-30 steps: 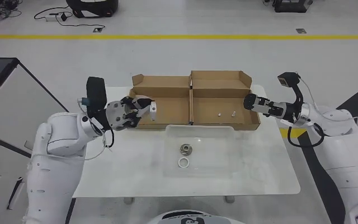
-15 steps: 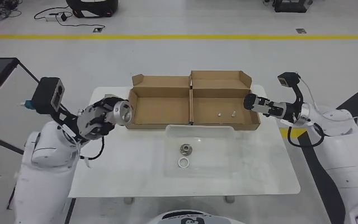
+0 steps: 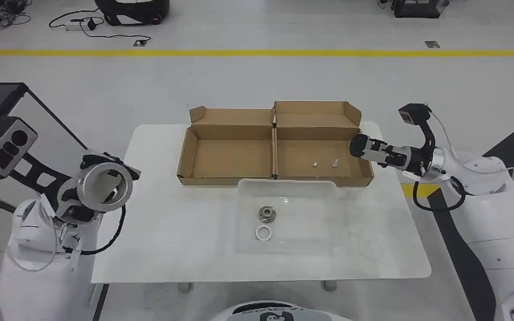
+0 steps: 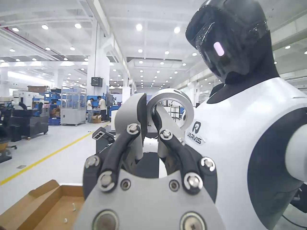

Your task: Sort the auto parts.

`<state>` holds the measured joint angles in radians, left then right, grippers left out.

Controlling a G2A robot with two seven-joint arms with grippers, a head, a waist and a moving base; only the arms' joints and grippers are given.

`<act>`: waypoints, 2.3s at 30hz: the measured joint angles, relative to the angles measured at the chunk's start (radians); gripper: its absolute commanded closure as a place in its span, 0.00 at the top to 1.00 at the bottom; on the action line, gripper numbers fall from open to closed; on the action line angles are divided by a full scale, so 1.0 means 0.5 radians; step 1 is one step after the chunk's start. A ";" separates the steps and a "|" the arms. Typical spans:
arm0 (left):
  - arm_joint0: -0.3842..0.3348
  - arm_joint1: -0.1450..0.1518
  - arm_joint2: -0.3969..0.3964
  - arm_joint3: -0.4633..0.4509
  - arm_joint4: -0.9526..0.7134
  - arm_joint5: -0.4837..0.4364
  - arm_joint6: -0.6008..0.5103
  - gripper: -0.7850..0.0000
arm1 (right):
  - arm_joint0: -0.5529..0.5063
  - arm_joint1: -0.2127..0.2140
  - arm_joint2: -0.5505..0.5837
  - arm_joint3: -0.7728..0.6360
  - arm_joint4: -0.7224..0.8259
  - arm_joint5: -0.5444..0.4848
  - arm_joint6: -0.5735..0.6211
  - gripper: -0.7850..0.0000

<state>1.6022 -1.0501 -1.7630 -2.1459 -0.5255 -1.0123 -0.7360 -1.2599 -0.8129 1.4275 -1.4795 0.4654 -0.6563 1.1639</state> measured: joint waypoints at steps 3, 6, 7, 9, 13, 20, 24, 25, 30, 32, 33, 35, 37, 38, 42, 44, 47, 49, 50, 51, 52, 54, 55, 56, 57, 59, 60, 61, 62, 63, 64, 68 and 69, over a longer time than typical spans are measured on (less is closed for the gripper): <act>0.003 -0.003 -0.006 0.003 -0.025 0.000 -0.025 0.00 | 0.000 0.000 0.000 0.000 0.000 0.000 0.000 1.00; 0.002 -0.003 -0.005 0.003 -0.020 0.000 -0.020 0.00 | 0.000 0.000 0.000 0.000 0.000 0.000 0.000 1.00; 0.002 -0.003 -0.005 0.003 -0.020 0.000 -0.020 0.00 | 0.000 0.000 0.000 0.000 0.000 0.000 0.000 1.00; 0.002 -0.003 -0.005 0.003 -0.020 0.000 -0.020 0.00 | 0.000 0.000 0.000 0.000 0.000 0.000 0.000 1.00; 0.002 -0.003 -0.005 0.003 -0.020 0.000 -0.020 0.00 | 0.000 0.000 0.000 0.000 0.000 0.000 0.000 1.00; 0.002 -0.003 -0.005 0.003 -0.020 0.000 -0.020 0.00 | 0.000 0.000 0.000 0.000 0.000 0.000 0.000 1.00; 0.002 -0.003 -0.005 0.003 -0.020 0.000 -0.020 0.00 | 0.000 0.000 0.000 0.000 0.000 0.000 0.000 1.00; 0.002 -0.003 -0.005 0.003 -0.020 0.000 -0.020 0.00 | 0.000 0.000 0.000 0.000 0.000 0.000 0.000 1.00; 0.002 -0.003 -0.005 0.003 -0.020 0.000 -0.020 0.00 | 0.000 0.000 0.000 0.000 0.000 0.000 0.000 1.00; 0.002 -0.003 -0.005 0.003 -0.020 0.000 -0.020 0.00 | 0.000 0.000 0.000 0.000 0.000 0.000 0.000 1.00; 0.002 -0.003 -0.005 0.003 -0.020 0.000 -0.020 0.00 | 0.000 0.000 0.000 0.000 0.000 0.000 0.000 1.00; 0.002 -0.003 -0.005 0.003 -0.020 0.000 -0.020 0.00 | 0.000 0.000 0.000 0.000 0.000 0.000 0.000 1.00; 0.002 -0.003 -0.005 0.003 -0.020 0.000 -0.020 0.00 | 0.000 0.000 0.000 0.000 0.000 0.000 0.000 1.00; 0.002 -0.003 -0.005 0.003 -0.020 0.000 -0.020 0.00 | 0.000 0.000 0.000 0.000 0.000 0.000 0.000 1.00; 0.002 -0.003 -0.005 0.003 -0.020 0.000 -0.020 0.00 | 0.000 0.000 0.000 0.000 0.000 0.000 0.000 1.00; 0.002 -0.003 -0.005 0.003 -0.020 0.000 -0.020 0.00 | 0.000 0.000 0.000 0.000 0.000 0.000 0.000 1.00; -0.001 -0.004 0.017 -0.016 -0.013 0.045 0.008 0.00 | 0.000 0.000 0.000 0.000 0.000 0.000 0.000 1.00; -0.005 -0.007 0.043 -0.022 -0.044 0.067 0.046 0.00 | 0.000 0.000 0.000 0.000 0.000 0.000 0.000 1.00; -0.006 -0.007 0.058 -0.026 -0.076 0.074 0.067 0.00 | 0.000 0.000 0.000 0.000 0.000 0.000 0.000 1.00; -0.005 -0.008 0.070 -0.030 -0.105 0.079 0.078 0.00 | 0.000 0.000 0.000 0.000 0.000 0.000 0.000 1.00; -0.003 -0.008 0.083 -0.034 -0.137 0.088 0.086 0.00 | 0.000 0.000 0.000 0.000 0.000 0.000 0.000 1.00; 0.001 -0.008 0.100 -0.040 -0.199 0.105 0.095 0.00 | 0.000 0.000 0.000 0.000 0.000 0.000 0.000 1.00; 0.002 -0.008 0.105 -0.042 -0.220 0.108 0.096 0.00 | 0.000 0.000 0.000 0.000 0.000 0.000 0.000 1.00; 0.001 -0.008 0.110 -0.043 -0.244 0.110 0.093 0.00 | 0.000 0.000 0.000 0.000 0.000 0.000 0.000 1.00; -0.001 -0.008 0.112 -0.044 -0.258 0.111 0.087 0.00 | 0.000 0.000 0.000 0.000 0.000 0.000 0.000 1.00; -0.004 -0.008 0.127 -0.048 -0.315 0.114 0.082 0.00 | 0.000 0.000 0.000 0.000 0.000 0.000 0.000 1.00; -0.006 -0.008 0.131 -0.048 -0.339 0.119 0.078 0.00 | 0.000 0.000 0.000 0.000 0.000 0.000 0.000 1.00; -0.008 -0.007 0.131 -0.045 -0.355 0.124 0.072 0.00 | 0.000 0.000 0.000 0.000 0.000 0.000 0.000 1.00; -0.012 -0.007 0.127 -0.039 -0.365 0.129 0.058 0.00 | 0.000 0.000 0.000 0.000 0.000 0.000 0.000 1.00; -0.014 -0.006 0.122 -0.032 -0.366 0.133 0.046 0.00 | 0.000 0.000 0.000 0.000 0.000 0.000 0.000 1.00; -0.015 -0.006 0.116 -0.026 -0.364 0.138 0.034 0.00 | 0.000 0.000 0.000 0.000 0.000 0.000 0.000 1.00; -0.023 0.001 0.077 -0.011 -0.296 0.161 -0.073 0.00 | 0.000 0.000 0.000 0.000 0.000 0.000 0.000 1.00; -0.026 0.004 0.065 -0.007 -0.266 0.158 -0.109 0.00 | 0.000 0.000 0.000 0.000 0.000 0.000 0.000 1.00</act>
<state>1.5891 -1.0483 -1.7305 -2.1496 -0.6583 -0.9335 -0.7905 -1.2599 -0.8129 1.4275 -1.4795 0.4654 -0.6563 1.1639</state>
